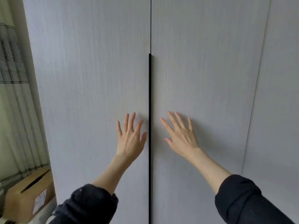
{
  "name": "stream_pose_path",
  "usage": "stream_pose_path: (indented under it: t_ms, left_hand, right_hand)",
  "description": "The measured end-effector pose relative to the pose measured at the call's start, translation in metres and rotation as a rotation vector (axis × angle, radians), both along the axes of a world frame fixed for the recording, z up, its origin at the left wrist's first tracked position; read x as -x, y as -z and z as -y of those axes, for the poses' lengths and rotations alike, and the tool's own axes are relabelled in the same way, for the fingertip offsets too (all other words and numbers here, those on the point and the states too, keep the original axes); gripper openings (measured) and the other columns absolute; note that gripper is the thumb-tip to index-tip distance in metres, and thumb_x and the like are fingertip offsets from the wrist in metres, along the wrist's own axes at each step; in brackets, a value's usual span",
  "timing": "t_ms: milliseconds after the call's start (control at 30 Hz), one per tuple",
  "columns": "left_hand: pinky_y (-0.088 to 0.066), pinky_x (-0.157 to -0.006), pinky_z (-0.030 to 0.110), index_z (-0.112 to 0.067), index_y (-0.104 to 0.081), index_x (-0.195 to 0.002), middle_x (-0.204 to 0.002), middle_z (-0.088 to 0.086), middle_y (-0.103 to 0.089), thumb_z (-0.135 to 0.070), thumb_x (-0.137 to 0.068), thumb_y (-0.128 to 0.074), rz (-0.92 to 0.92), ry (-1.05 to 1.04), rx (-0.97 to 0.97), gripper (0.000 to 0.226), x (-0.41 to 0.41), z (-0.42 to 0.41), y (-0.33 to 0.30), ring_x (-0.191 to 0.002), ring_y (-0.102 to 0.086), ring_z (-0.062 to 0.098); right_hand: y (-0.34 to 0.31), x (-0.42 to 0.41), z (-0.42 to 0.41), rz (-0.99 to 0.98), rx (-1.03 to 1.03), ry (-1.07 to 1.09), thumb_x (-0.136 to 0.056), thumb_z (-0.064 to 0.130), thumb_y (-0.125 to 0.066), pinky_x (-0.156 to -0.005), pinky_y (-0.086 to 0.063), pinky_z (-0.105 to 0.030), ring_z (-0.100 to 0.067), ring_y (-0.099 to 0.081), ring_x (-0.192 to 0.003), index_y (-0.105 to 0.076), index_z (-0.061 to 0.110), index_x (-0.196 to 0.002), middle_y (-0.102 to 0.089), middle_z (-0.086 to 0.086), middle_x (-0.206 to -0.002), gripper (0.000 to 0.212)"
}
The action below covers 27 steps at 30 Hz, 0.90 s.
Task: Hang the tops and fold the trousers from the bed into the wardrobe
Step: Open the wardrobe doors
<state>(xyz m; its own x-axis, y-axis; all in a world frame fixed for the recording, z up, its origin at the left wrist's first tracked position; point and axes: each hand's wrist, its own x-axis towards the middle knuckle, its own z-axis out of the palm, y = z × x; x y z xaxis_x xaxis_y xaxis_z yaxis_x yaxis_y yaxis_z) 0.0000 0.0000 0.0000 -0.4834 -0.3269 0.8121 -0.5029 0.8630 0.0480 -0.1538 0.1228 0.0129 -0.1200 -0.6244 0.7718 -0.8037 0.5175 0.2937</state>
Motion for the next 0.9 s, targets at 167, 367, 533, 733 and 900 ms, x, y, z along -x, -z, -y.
stream_pose_path:
  t_ms: [167, 367, 533, 733, 900]
  left_hand:
    - [-0.001, -0.113, 0.056, -0.012, -0.049, -0.125, -0.155, 0.015, -0.010, -0.032, -0.092, -0.054, -0.069, 0.029, -0.206, 0.038, 0.029, -0.004, 0.020, -0.144, 0.003, 0.034]
    - [-0.007, -0.108, 0.066, -0.004, -0.053, -0.106, -0.152, 0.024, -0.010, -0.012, -0.087, -0.060, -0.126, -0.005, -0.240, 0.022, 0.049, -0.004, 0.023, -0.142, 0.004, 0.043]
    - [-0.003, -0.109, 0.061, -0.005, -0.052, -0.103, -0.152, 0.020, -0.004, -0.009, -0.086, -0.056, -0.167, -0.019, -0.299, 0.018, 0.052, -0.011, 0.018, -0.142, 0.011, 0.037]
    - [-0.014, -0.111, 0.055, -0.006, -0.053, -0.100, -0.150, 0.018, -0.010, -0.007, -0.082, -0.061, -0.217, 0.108, -0.295, 0.019, 0.014, -0.037, 0.020, -0.142, 0.004, 0.035]
    - [-0.026, -0.110, 0.042, -0.009, -0.055, -0.106, -0.151, 0.010, -0.010, -0.008, -0.083, -0.063, -0.230, 0.217, -0.332, 0.025, -0.045, -0.069, 0.020, -0.143, -0.005, 0.030]
  right_hand:
    - [0.034, 0.014, 0.003, -0.007, -0.040, 0.013, -0.047, 0.039, -0.089, -0.093, -0.037, -0.066, -0.032, -0.034, -0.136, -0.050, 0.023, -0.135, -0.038, -0.012, -0.148, 0.098]
    - [0.043, 0.022, 0.012, 0.032, -0.052, 0.007, -0.044, 0.036, -0.090, -0.102, -0.021, -0.068, -0.033, -0.022, -0.141, -0.038, 0.024, -0.143, -0.021, -0.008, -0.154, 0.113]
    - [0.040, 0.022, 0.009, 0.091, -0.079, -0.027, -0.042, 0.035, -0.091, -0.101, -0.021, -0.068, -0.032, -0.023, -0.140, -0.042, 0.023, -0.141, -0.025, -0.009, -0.153, 0.112]
    - [0.037, -0.001, -0.004, 0.399, -0.193, -0.180, -0.087, 0.028, -0.062, -0.113, -0.009, -0.055, -0.027, 0.005, -0.146, -0.021, 0.025, -0.149, 0.003, -0.004, -0.159, 0.075]
    - [0.038, -0.074, -0.029, 1.271, 0.061, -0.732, -0.100, 0.008, -0.040, -0.092, -0.032, 0.001, -0.009, -0.047, -0.123, -0.039, 0.013, -0.142, -0.052, -0.002, -0.134, 0.042]
